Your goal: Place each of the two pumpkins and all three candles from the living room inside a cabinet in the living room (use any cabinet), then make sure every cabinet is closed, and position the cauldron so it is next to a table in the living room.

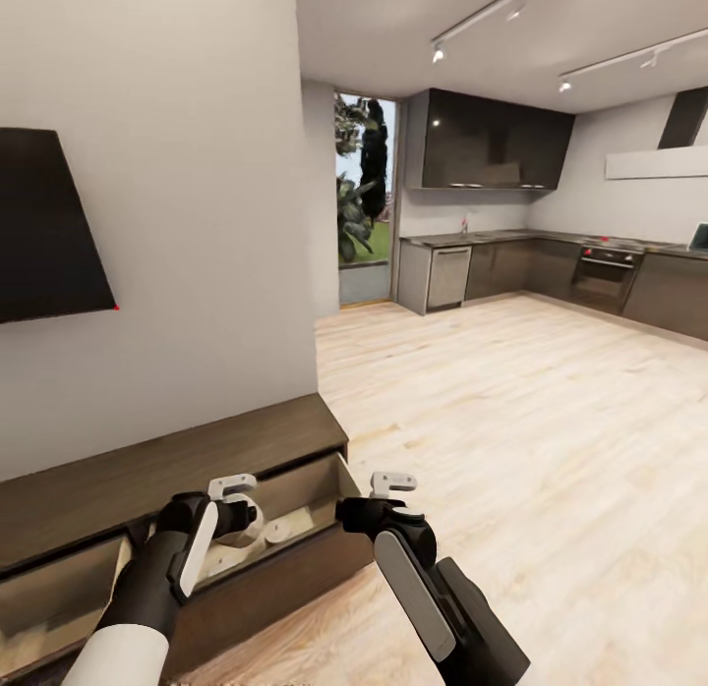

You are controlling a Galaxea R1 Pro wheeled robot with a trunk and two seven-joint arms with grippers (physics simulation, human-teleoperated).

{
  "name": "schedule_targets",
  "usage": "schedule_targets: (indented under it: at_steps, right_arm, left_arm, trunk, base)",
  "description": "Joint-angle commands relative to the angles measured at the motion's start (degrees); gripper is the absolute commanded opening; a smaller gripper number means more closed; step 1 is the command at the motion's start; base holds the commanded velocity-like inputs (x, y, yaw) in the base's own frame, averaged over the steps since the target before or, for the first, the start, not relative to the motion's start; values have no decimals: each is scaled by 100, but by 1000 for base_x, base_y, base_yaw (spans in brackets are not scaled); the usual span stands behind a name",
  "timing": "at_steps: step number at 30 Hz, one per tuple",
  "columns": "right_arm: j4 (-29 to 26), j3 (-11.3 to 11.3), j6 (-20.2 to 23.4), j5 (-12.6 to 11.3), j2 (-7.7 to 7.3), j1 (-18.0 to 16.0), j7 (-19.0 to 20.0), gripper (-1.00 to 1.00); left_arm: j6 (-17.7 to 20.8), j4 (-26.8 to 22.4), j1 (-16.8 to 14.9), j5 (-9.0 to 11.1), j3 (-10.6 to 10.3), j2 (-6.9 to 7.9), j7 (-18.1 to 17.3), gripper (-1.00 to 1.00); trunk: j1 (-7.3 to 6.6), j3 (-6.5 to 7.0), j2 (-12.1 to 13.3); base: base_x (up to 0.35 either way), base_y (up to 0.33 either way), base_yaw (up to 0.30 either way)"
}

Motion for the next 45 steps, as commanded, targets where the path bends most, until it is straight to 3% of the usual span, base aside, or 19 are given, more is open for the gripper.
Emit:
schedule_targets:
  at_steps: [1,37,45]
  right_arm:
    - [-7,4,9,-53,0,-5,-57,100]
    - [-11,5,9,-53,0,-5,-52,100]
    - [-16,12,8,-50,0,-5,-51,100]
  left_arm:
    - [23,-5,-5,36,8,-6,34,-100]
    - [42,-9,-5,43,12,-7,31,-100]
    - [33,-72,3,46,17,-6,16,-100]
  trunk:
    - [0,-6,-4]
    - [0,-6,-4]
    - [-110,84,197]
  base:
    - [0,-98,287]
    - [3,-34,285]
    - [0,0,44]
